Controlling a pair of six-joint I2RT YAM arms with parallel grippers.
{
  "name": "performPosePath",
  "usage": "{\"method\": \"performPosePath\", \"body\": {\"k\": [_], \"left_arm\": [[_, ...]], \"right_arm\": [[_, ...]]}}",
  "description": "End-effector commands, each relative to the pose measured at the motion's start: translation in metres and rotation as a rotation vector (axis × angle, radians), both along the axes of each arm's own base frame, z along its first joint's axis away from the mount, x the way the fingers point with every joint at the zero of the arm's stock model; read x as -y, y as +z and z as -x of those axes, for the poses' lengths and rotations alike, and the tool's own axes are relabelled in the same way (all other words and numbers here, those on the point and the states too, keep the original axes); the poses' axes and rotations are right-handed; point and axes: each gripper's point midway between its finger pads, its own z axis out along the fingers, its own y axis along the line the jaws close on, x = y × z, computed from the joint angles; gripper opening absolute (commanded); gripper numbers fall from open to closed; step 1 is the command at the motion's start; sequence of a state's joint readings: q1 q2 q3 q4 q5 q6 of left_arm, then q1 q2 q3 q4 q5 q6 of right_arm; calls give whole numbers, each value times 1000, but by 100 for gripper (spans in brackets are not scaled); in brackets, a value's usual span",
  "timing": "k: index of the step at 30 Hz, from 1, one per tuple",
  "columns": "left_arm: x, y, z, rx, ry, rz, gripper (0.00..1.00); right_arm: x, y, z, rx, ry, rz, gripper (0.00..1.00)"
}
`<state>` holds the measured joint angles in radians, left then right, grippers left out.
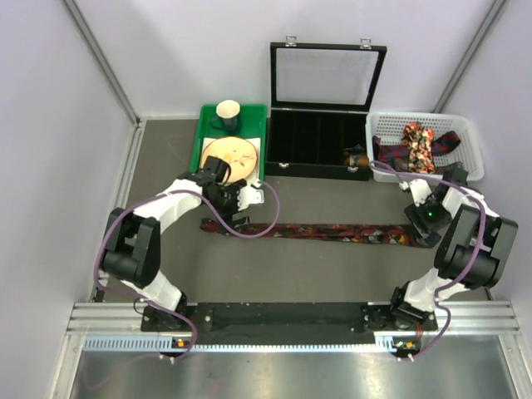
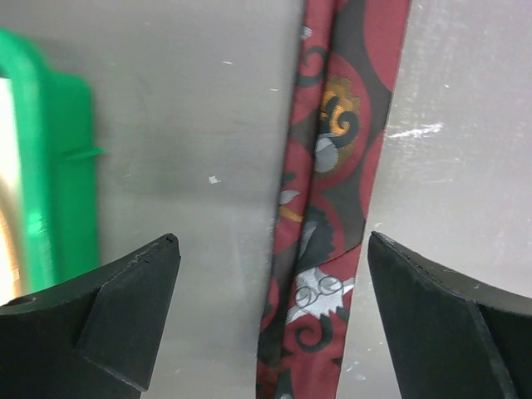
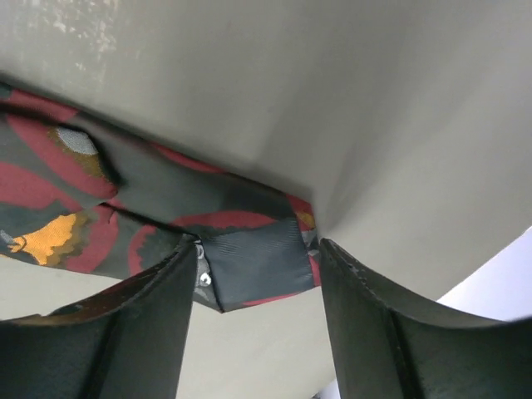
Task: Roll the ties
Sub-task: Flatten out the tie at the center of the board.
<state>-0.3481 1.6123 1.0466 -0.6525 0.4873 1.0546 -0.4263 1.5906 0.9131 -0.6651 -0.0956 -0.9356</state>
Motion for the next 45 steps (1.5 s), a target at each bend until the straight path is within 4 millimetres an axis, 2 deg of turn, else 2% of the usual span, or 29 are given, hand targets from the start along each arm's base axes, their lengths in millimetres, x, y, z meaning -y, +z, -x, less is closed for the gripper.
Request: {"method": "performPosePath", "body": {"k": [1, 3, 4, 5, 6, 9, 12, 14, 15, 18, 20, 22, 24, 25, 26, 27, 28, 29, 30, 31, 33, 34, 36, 37, 39, 40, 42, 43, 45], "left_arm": [[8, 36, -16, 111, 57, 71, 99], [5, 43, -21, 140, 98, 77, 99], [4, 48, -23, 146, 126, 79, 99], [3, 50, -24, 147, 140, 82, 99], [3, 53, -24, 147, 150, 88, 99], [5, 67, -26, 140, 208, 133, 99], [9, 85, -29, 145, 257, 196, 99], [7, 105, -31, 146, 351, 305, 99], [8, 121, -45, 210, 383, 371, 99], [13, 120, -35, 227, 392, 450, 99], [12, 107, -29, 180, 409, 430, 99], [19, 92, -15, 75, 298, 377, 99], [25, 86, -11, 18, 252, 355, 99], [32, 83, -10, 10, 218, 346, 99], [36, 82, -10, 22, 194, 339, 99], [41, 79, -8, 37, 166, 327, 99], [51, 70, -2, 78, 98, 278, 99], [58, 67, -1, 109, 65, 263, 99], [73, 64, 8, 123, 13, 246, 99], [78, 55, 6, 129, 10, 216, 99], [94, 44, 10, 126, -29, 190, 99], [99, 33, 6, 108, -18, 163, 99], [114, 26, 5, 108, -43, 162, 99], [119, 16, 3, 98, -46, 145, 99], [131, 6, 3, 81, -71, 132, 99], [135, 3, 6, 73, -83, 130, 99], [146, -5, 10, 50, -107, 126, 99], [148, -9, 12, 40, -112, 120, 99], [155, -16, 16, 14, -131, 114, 99]], "right_arm": [[5, -26, 2, -13, -10, 25, 56], [5, -32, 7, -30, -2, 25, 42], [6, -33, 8, -37, 16, 28, 30], [8, -31, 7, -37, 22, 32, 5], [12, -30, 6, -35, 19, 40, 0], [34, -16, -3, 0, 3, 81, 0], [66, 11, -25, 95, -17, 154, 0], [83, 31, -40, 150, -24, 208, 0], [91, 38, -46, 178, -28, 234, 0], [110, 57, -62, 249, -38, 297, 0], [114, 60, -68, 265, -33, 311, 0], [115, 61, -69, 271, -29, 317, 0], [114, 64, -67, 271, -26, 320, 1], [111, 65, -62, 256, -26, 310, 10], [108, 71, -63, 268, -23, 289, 30], [105, 82, -63, 289, -32, 281, 37], [95, 83, -56, 264, -34, 239, 42], [90, 99, -63, 304, -31, 212, 47], [85, 109, -62, 320, -57, 190, 49], [80, 123, -67, 350, -55, 163, 51], [63, 130, -58, 329, -73, 84, 54], [54, 145, -61, 372, -63, 52, 54], [35, 154, -55, 371, -77, -16, 56], [25, 169, -57, 413, -65, -39, 56], [7, 180, -56, 436, -74, -83, 56], [-6, 198, -60, 491, -49, -90, 57], [-23, 220, -69, 575, -64, -142, 72], [-36, 236, -77, 635, -51, -187, 85], [-44, 265, -88, 755, -141, -259, 99]]}}
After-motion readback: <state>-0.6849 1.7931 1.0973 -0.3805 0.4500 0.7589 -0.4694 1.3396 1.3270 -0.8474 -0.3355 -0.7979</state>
